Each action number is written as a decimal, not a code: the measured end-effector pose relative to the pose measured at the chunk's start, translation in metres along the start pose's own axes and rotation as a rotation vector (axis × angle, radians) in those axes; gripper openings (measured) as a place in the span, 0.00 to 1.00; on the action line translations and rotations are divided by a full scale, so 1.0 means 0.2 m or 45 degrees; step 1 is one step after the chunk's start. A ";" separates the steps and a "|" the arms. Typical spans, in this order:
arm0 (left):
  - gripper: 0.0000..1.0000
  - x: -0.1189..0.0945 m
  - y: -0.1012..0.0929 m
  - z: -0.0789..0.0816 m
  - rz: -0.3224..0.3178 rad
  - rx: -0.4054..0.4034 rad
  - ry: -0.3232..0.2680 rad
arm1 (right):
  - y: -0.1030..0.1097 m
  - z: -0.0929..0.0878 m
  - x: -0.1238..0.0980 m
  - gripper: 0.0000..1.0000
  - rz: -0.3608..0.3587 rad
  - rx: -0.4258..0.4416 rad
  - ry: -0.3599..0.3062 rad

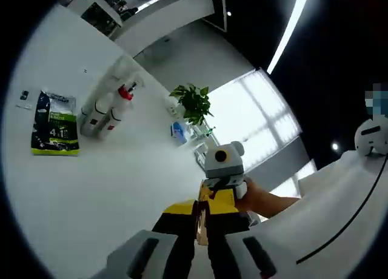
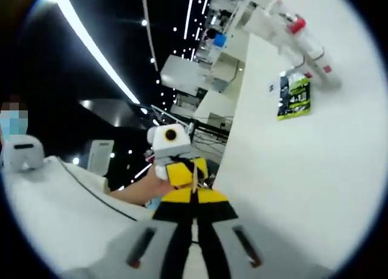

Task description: Arrange the skincare products in the storage area until every visible bottle or jar stands upright without overlapping.

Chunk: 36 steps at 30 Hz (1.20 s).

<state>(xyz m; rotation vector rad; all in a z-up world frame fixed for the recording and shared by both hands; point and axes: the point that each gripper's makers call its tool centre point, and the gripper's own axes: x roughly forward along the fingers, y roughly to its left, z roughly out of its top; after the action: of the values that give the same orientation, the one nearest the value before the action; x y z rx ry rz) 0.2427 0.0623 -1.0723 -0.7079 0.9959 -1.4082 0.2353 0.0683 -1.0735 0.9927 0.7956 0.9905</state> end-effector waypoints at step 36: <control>0.01 -0.30 0.03 0.09 0.027 -0.220 -0.431 | 0.03 0.11 0.29 0.01 0.128 0.002 0.186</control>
<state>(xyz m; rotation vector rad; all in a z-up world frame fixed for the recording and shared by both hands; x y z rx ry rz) 0.2677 0.1194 -1.0602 -1.0226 0.8586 -1.1441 0.2728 0.1176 -1.0659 0.9776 0.8735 1.1593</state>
